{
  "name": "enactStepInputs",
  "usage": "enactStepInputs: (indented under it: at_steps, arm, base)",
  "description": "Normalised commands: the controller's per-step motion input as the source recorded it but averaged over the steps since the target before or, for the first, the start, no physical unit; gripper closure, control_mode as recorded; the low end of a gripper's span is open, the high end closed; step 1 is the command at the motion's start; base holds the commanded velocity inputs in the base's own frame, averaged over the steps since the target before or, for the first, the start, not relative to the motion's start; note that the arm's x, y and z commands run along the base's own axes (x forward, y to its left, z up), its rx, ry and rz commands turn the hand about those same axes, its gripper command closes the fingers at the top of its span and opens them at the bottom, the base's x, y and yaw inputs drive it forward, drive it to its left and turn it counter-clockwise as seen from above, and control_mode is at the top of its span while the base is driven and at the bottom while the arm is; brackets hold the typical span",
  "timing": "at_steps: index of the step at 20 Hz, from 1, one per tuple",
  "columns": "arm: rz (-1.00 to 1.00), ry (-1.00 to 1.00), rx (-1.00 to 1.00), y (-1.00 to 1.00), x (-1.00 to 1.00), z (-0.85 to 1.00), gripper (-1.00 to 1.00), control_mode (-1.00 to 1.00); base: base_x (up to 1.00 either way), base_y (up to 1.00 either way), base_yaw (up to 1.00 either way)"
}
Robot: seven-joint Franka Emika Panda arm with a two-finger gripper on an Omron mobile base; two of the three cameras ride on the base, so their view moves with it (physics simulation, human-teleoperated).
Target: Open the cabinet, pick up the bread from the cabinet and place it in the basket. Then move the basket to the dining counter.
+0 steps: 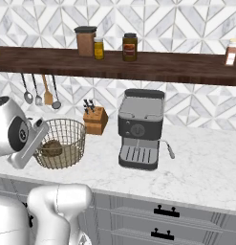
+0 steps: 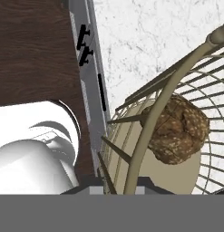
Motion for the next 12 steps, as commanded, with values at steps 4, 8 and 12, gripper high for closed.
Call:
enactStepInputs:
  at_steps: [4, 8, 12]
  arm:
    - [0.01, 0.0, 0.0, 0.0, 0.0, 0.15, 1.0, -1.0]
    - [0.0, 0.0, 0.0, 0.0, 0.0, 0.0, 1.0, -1.0]
    - [0.0, 0.0, 0.0, 0.0, 0.0, 0.0, 1.0, -1.0]
  base:
    - [0.0, 0.0, 0.0]
    - [0.0, 0.0, 0.0]
    - [0.0, 0.0, 0.0]
